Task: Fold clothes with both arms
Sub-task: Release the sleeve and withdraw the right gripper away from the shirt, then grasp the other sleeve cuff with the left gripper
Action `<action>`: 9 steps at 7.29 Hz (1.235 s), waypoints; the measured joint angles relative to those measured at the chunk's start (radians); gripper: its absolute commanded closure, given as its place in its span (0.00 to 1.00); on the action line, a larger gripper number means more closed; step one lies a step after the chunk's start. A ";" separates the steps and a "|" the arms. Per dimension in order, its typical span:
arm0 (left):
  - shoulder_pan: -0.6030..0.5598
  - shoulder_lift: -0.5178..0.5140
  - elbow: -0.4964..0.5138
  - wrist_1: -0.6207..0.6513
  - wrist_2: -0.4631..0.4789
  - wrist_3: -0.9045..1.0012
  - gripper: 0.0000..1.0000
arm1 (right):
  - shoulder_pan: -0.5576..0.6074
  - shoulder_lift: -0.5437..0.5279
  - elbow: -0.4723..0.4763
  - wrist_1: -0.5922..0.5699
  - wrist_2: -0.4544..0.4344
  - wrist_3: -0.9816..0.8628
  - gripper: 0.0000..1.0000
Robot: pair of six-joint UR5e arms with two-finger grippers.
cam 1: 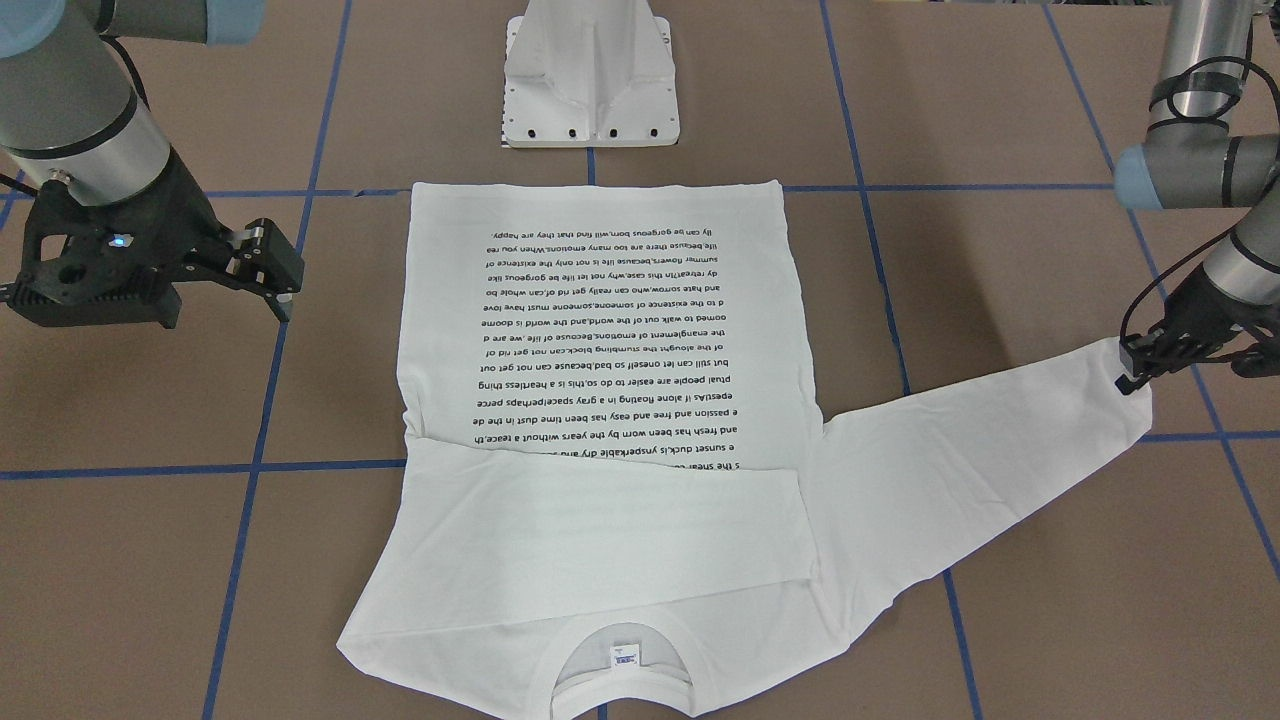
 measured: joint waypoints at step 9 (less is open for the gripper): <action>0.016 -0.134 -0.103 0.148 -0.027 -0.141 1.00 | 0.033 -0.065 0.032 -0.002 0.013 -0.036 0.00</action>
